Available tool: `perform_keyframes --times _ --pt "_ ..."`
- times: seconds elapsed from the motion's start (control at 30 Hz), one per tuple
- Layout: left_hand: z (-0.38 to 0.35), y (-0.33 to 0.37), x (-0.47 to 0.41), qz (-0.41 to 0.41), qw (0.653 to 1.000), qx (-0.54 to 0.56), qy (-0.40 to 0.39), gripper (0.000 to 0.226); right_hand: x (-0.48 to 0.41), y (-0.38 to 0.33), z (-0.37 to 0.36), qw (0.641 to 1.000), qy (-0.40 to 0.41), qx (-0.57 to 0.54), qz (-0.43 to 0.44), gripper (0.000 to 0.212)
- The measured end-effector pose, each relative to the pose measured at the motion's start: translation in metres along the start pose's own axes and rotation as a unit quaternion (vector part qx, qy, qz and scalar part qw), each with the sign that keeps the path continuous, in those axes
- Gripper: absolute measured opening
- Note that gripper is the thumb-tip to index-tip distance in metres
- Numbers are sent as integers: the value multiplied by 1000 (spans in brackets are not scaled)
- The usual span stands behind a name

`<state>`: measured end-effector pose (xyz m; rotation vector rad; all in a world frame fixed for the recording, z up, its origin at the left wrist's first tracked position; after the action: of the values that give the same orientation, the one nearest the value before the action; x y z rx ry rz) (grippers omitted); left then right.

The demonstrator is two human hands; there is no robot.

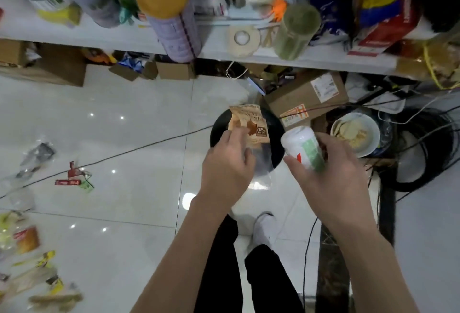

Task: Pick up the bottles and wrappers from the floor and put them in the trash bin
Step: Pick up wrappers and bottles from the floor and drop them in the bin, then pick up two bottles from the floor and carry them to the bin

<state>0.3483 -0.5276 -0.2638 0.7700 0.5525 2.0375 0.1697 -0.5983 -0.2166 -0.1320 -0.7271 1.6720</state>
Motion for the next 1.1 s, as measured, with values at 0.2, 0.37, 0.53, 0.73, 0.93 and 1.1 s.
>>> perform_keyframes --times 0.2,0.37,0.53,0.73,0.93,1.1 --pt "-39 -44 -37 14 998 -56 -24 25 -32 33 -66 999 -23 3 -37 62" --pt "-33 -66 -33 16 999 -44 -22 32 -50 29 -97 999 -18 -10 -28 67" --pt "-12 -72 -38 23 999 -40 -1 26 -58 12 -100 1000 -12 -17 -16 63" --pt "25 -51 -33 15 999 -33 38 26 -49 -8 -72 1000 -16 -1 6 61" --pt "76 -7 -2 0 997 -34 76 27 -25 -45 -16 998 -3 -13 59 54" --pt "132 51 42 -27 992 -26 121 29 2 -87 58 995 15 -16 99 51"
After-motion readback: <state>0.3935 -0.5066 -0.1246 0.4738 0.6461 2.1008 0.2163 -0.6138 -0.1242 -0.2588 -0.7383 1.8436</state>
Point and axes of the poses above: each hand's wrist, its own x-axis away from the middle knuckle, its own z-axis out of the back of the hand, y = z × x, the point moved 8 cm from there along -x, towards the middle knuckle
